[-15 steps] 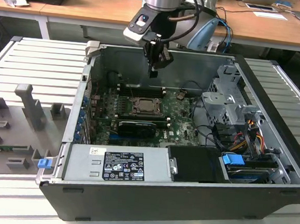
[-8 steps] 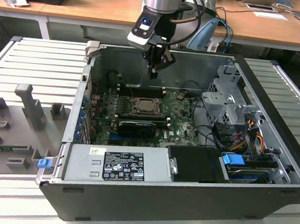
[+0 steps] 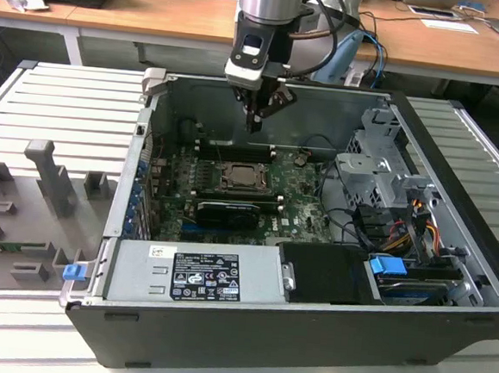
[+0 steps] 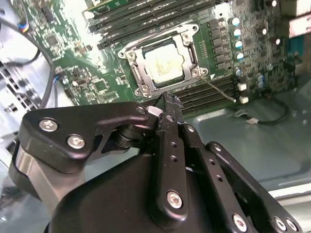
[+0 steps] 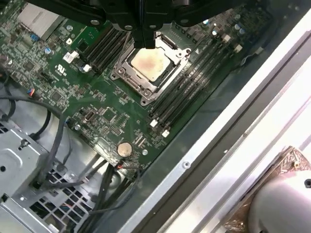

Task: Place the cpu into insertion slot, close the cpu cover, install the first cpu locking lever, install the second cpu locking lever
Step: 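Install the first cpu locking lever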

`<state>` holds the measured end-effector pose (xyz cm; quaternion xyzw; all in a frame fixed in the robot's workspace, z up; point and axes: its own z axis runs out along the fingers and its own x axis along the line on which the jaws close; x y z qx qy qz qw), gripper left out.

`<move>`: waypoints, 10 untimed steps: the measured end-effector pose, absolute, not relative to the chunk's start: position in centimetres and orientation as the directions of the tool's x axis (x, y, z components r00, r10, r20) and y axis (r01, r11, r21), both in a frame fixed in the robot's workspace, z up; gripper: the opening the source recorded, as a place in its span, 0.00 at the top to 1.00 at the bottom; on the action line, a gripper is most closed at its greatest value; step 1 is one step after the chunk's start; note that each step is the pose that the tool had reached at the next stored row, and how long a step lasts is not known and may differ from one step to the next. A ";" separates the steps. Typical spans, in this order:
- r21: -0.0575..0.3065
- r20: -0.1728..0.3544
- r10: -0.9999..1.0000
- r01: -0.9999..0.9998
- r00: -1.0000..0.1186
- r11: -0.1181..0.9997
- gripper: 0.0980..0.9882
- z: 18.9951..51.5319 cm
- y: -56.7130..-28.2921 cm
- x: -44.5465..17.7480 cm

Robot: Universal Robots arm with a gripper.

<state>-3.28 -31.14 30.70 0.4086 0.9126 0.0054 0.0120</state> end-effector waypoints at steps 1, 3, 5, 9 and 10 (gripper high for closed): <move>0.019 -0.018 0.727 0.727 -0.686 0.686 0.99 30.7 -31.1 -3.3; 0.020 -0.018 0.702 0.702 -0.712 0.712 0.99 30.7 -31.1 -3.3; 0.020 -0.018 0.683 0.683 -0.730 0.731 0.99 30.6 -31.1 -3.3; 0.020 -0.018 0.648 0.648 -0.761 0.762 0.99 30.6 -31.1 -3.3; 0.020 -0.018 0.634 0.634 -0.773 0.773 0.99 30.5 -31.1 -3.3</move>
